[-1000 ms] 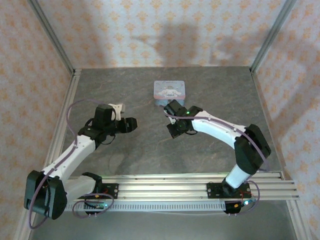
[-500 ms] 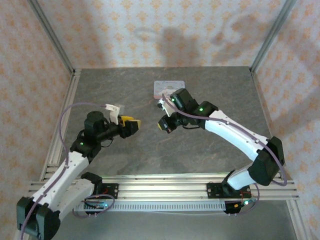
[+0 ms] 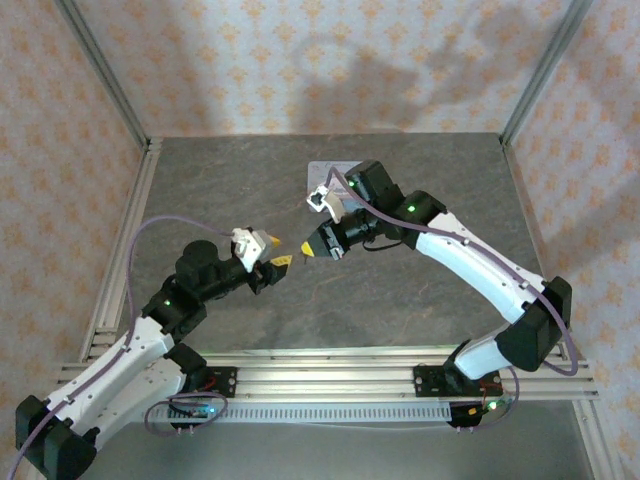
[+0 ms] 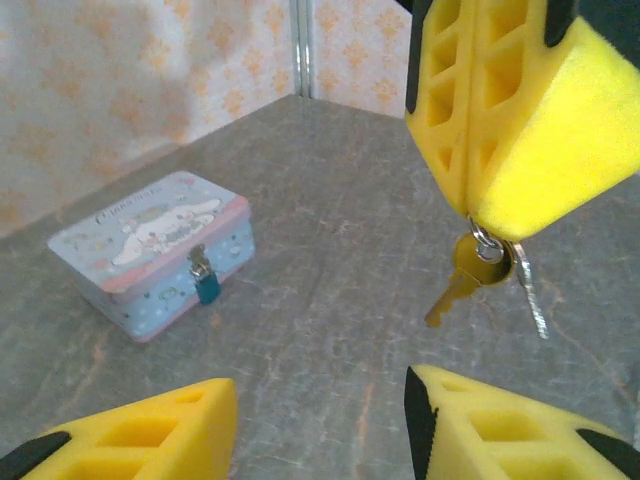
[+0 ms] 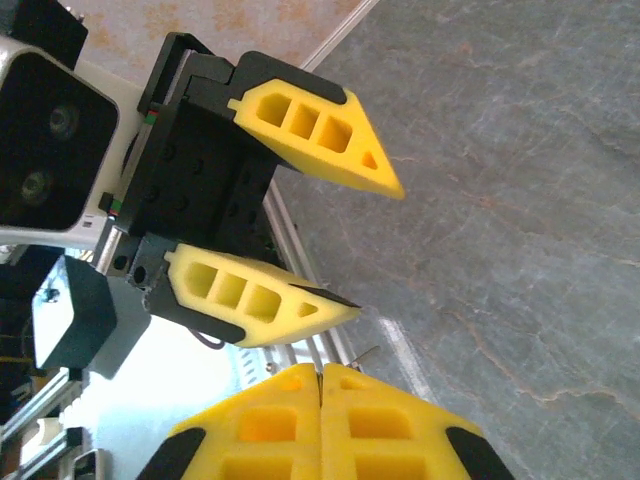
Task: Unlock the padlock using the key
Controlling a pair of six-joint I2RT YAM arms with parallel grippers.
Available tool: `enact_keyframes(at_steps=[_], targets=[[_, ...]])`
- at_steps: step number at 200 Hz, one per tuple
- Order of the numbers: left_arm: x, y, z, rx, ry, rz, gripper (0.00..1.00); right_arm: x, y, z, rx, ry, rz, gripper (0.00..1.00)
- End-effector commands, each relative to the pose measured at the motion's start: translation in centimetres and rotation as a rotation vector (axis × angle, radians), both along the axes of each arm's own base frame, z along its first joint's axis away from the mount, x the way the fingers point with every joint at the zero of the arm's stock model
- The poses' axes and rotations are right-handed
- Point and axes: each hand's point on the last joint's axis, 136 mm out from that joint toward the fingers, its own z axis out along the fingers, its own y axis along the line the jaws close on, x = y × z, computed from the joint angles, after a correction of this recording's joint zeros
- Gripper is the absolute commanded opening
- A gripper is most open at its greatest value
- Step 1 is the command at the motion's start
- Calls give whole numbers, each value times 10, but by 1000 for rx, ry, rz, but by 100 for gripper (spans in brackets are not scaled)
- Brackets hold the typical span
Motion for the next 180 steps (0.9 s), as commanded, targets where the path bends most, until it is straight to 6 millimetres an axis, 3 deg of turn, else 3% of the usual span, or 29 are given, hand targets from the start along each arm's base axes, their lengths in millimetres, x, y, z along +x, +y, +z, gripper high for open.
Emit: enact_keyframes(at_steps=[1, 93, 180], targets=[[6, 0, 13, 52, -147, 16, 49, -6, 2, 18, 48, 17, 24, 0], [-2, -17, 10, 154, -224, -68, 53, -1, 2, 20, 71, 27, -10, 0], [1, -25, 31, 190, -342, -42, 49, -1, 2, 16, 81, 56, -19, 0]])
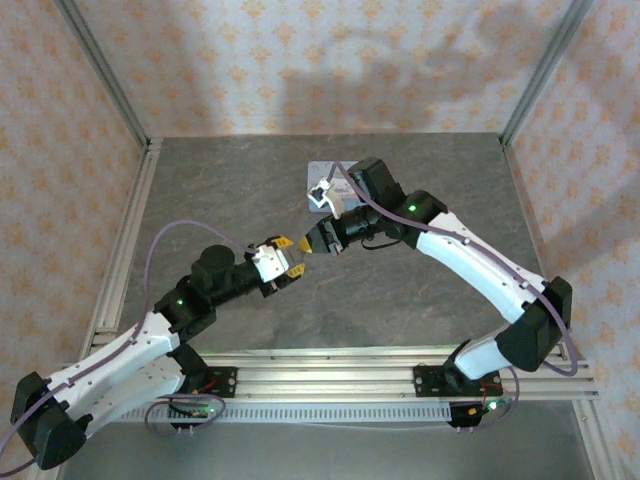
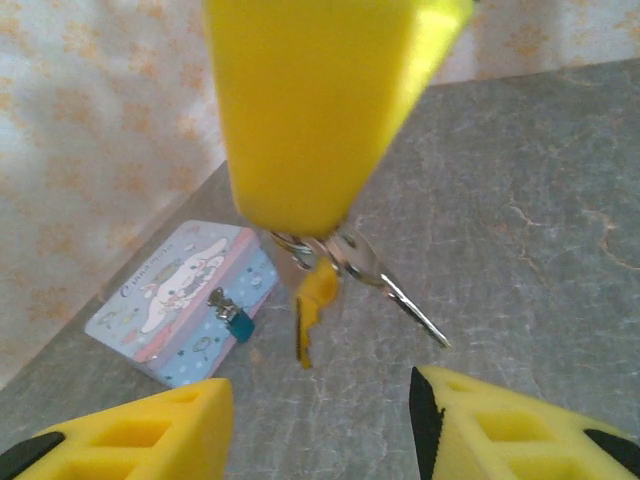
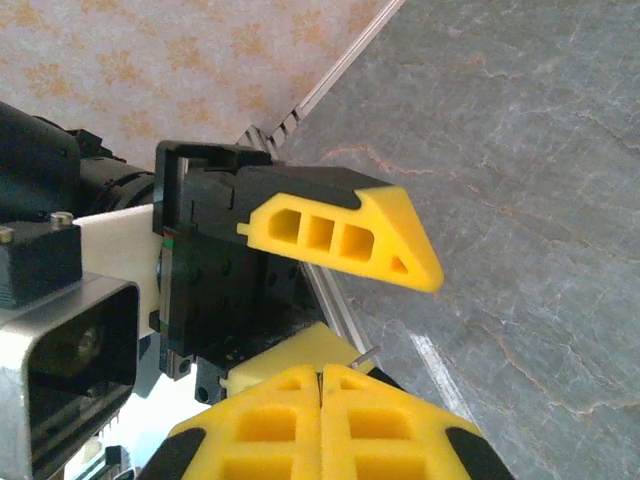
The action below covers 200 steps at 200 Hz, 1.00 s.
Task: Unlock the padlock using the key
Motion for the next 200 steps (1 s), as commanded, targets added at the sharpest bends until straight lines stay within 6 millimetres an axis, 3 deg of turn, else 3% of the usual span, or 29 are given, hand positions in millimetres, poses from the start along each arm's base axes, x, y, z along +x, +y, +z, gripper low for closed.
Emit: enact_keyframes(at_steps=[1, 72, 152, 200], targets=[[6, 1, 36, -33, -115, 25, 49, -5, -1, 8, 40, 0, 14, 0], [0, 4, 47, -45, -139, 18, 47, -3, 1, 0, 32, 26, 15, 0], [-3, 0, 44, -34, -133, -6, 39, 0, 2, 2, 60, 40, 0, 0], [-1, -2, 40, -3, -134, -10, 21, -1, 2, 0, 68, 51, -6, 0]])
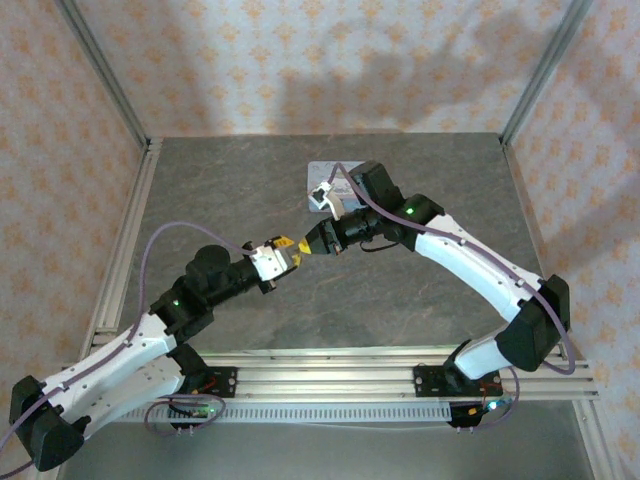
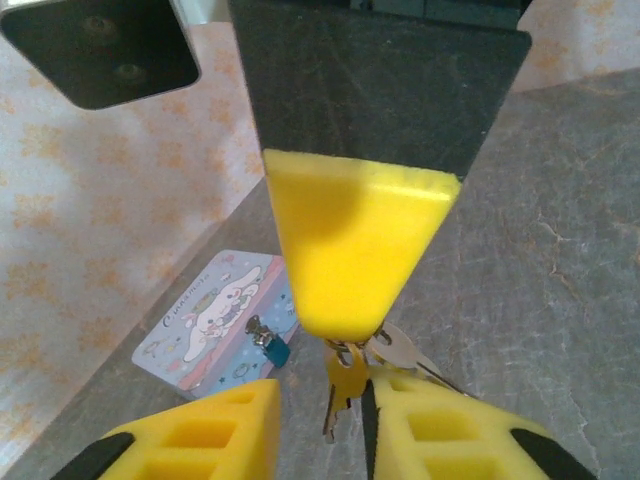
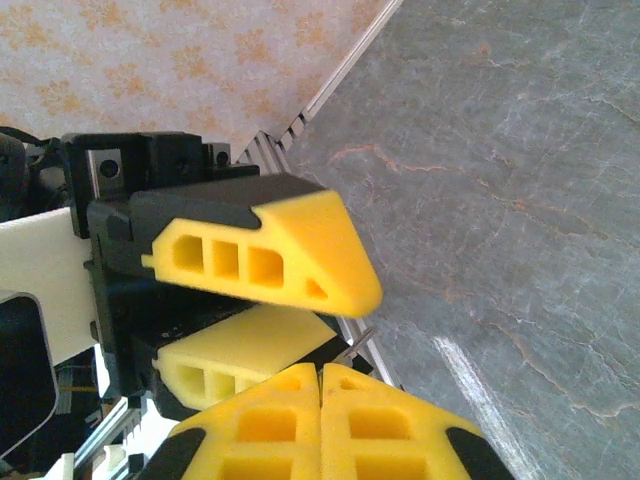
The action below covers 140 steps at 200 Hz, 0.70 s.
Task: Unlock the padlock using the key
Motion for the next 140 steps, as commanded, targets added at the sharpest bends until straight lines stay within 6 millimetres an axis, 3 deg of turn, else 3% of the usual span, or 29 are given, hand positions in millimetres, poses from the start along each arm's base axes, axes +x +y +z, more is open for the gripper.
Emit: enact_keyframes(at_steps=[1, 46, 71, 77, 95, 104, 140], targets=[[0, -3, 19, -9, -50, -11, 20, -3, -1, 11, 44, -8, 9, 0], [2, -3, 14, 46, -49, -13, 1, -4, -3, 10, 45, -9, -1, 0], [1, -2, 13, 85, -34, -15, 0, 0, -9, 10, 27, -33, -42, 0], [1, -2, 12, 101, -22, -23, 0, 3, -13, 9, 17, -49, -64, 5], [-3, -4, 6, 160, 25, -54, 0, 9, -25, 8, -12, -118, -129, 36], [-7, -6, 3, 185, 48, -79, 0, 12, -31, 7, -27, -158, -157, 44], [-23, -9, -7, 273, 143, -176, 0, 7, -45, 5, -50, -256, -162, 51]])
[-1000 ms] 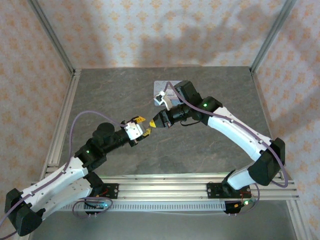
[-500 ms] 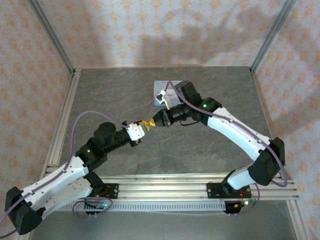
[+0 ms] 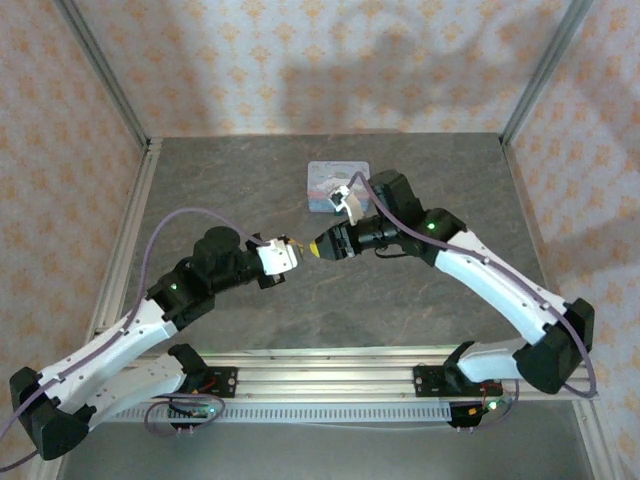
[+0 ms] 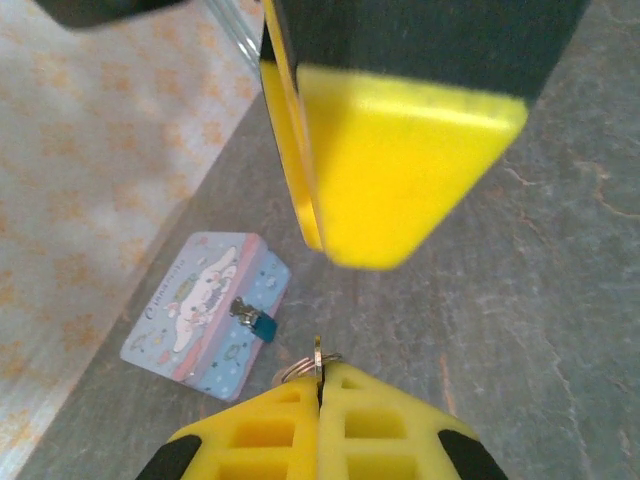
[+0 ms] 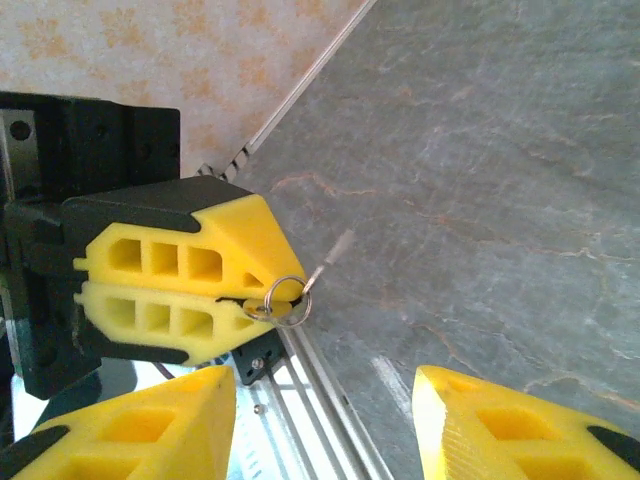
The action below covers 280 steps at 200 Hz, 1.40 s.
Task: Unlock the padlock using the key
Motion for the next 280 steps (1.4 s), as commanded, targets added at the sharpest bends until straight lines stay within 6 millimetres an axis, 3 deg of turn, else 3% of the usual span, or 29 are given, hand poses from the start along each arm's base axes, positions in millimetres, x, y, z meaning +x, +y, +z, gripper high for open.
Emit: enact_keyframes(at_steps=[1, 40, 51, 93, 166, 211, 280], targets=[[-20, -1, -13, 89, 89, -92, 0, 4, -11, 3, -22, -112, -24, 51], [-38, -4, -11, 78, 237, -180, 0, -12, -10, -9, -41, -244, 76, 51], [-43, -5, -7, 64, 305, -207, 0, -19, -11, -1, -20, -333, 104, 51], [-56, -6, 0, 49, 512, -292, 0, -38, -8, -6, 23, -502, 224, 51], [-53, -11, 3, 63, 571, -315, 0, -57, 8, 0, 54, -530, 407, 49], [-55, -11, 3, 69, 584, -325, 0, -59, 16, -2, 55, -520, 445, 37], [-57, -13, 3, 60, 590, -340, 0, -61, 23, -5, 64, -492, 473, 34]])
